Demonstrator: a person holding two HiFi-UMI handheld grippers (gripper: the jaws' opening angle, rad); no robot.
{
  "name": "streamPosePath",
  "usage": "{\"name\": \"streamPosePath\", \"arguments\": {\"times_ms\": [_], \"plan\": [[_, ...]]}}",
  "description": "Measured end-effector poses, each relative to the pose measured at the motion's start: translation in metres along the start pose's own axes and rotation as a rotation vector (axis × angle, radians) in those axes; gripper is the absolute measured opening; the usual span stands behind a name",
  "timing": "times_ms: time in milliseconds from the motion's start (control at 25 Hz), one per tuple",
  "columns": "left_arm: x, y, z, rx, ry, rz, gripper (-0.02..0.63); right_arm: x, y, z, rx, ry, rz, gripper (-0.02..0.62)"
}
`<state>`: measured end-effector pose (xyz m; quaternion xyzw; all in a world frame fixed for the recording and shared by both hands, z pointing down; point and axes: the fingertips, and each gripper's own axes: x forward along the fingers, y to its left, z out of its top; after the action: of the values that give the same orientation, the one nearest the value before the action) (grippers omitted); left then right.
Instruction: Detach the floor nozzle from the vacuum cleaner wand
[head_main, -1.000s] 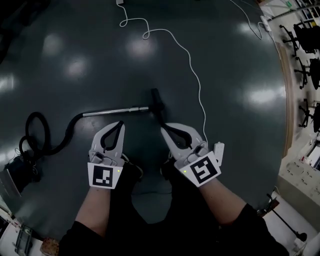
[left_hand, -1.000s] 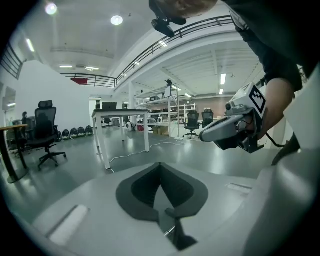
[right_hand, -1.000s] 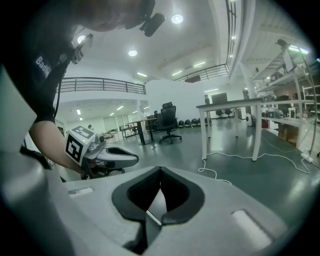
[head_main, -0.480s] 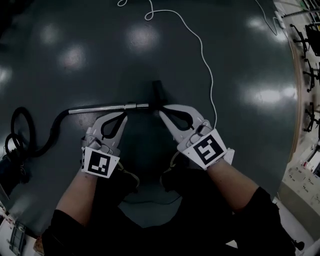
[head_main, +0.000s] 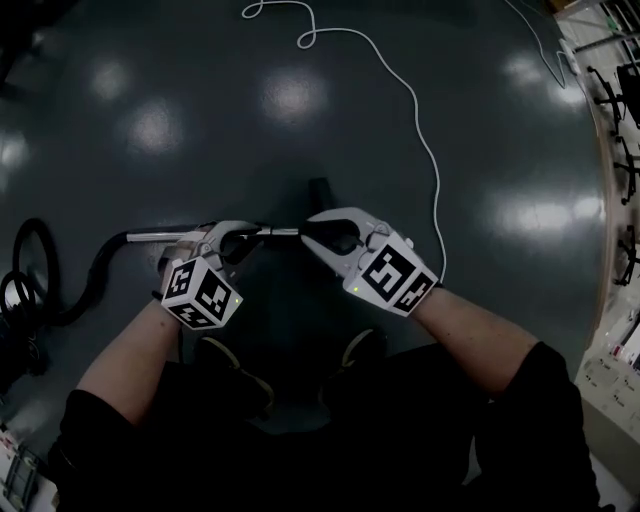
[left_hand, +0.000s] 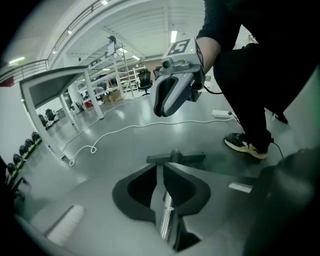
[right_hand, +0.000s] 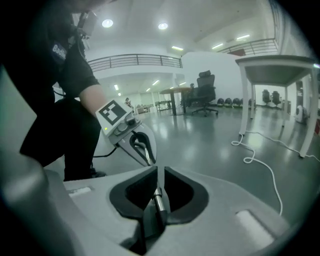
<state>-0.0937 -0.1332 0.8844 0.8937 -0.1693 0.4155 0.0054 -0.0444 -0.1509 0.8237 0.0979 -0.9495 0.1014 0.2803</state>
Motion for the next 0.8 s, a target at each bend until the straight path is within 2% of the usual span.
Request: {"name": "streamPosePath", "arguments": {"times_ms": [160, 240, 360, 600, 800], "plan": [[0.032, -0.012, -0.039, 0.092, 0.119, -0.087, 0.076, 0.022, 0.009, -0.043, -0.087, 0.149, 0.066, 0.066], [0.048, -0.019, -0.062, 0.146, 0.189, -0.131, 0.085, 0.034, 0.012, -0.070, -0.129, 0.236, 0.087, 0.097], [0.063, -0.029, -0.094, 0.181, 0.282, -0.176, 0.144, 0.053, 0.020, -0.104, -0.209, 0.339, 0.097, 0.157], [0.081, -0.034, -0.144, 0.284, 0.412, -0.190, 0.200, 0.081, 0.019, -0.154, -0.349, 0.478, 0.026, 0.212], [0.091, -0.030, -0.182, 0.292, 0.519, -0.194, 0.236, 0.094, 0.008, -0.187, -0.457, 0.593, -0.049, 0.221]]}}
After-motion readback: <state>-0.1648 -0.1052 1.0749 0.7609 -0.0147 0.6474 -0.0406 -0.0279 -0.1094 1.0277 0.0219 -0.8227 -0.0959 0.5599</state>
